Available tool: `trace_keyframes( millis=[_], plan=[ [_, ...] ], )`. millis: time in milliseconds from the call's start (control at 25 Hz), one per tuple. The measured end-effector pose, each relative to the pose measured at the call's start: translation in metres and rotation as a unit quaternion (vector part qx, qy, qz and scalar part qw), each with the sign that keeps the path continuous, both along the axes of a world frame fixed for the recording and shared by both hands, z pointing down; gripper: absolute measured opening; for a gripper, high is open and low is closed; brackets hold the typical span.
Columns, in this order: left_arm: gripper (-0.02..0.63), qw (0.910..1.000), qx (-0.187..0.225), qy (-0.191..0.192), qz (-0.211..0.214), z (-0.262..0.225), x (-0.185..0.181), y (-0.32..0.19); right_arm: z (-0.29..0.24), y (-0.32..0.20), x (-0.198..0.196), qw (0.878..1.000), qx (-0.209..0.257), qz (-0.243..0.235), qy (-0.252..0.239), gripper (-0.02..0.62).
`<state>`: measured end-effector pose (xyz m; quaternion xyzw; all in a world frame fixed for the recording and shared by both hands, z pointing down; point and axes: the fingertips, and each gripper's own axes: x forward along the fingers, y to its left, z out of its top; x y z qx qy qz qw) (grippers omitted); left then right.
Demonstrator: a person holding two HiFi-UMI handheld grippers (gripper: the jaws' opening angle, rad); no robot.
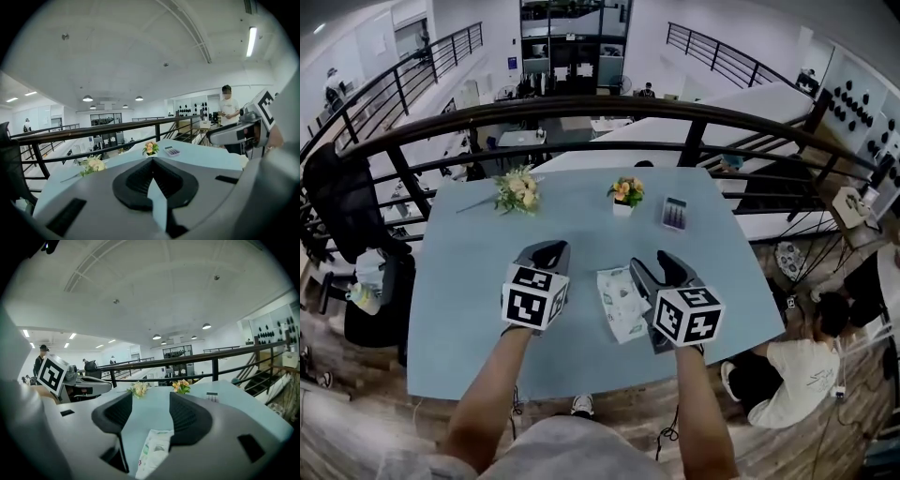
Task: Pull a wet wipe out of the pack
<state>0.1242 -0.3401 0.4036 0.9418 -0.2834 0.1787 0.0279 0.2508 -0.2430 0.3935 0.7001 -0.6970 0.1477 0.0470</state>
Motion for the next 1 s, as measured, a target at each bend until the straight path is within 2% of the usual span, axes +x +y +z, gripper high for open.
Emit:
trace_keyframes(
  millis=[520,1000],
  plan=[
    [-0.006,0.9998,-0.013,0.008,-0.011,0.014,-0.004,-0.052,0.004,-0.058,-0.004,1.000,-0.015,-0.014,0.014,0.232],
    [-0.006,0.9997,-0.013,-0.005,-0.022,0.024,-0.006,-0.062,0.016,-0.072,-0.001,1.000,-0.015,-0.021,0.001,0.232]
  ],
)
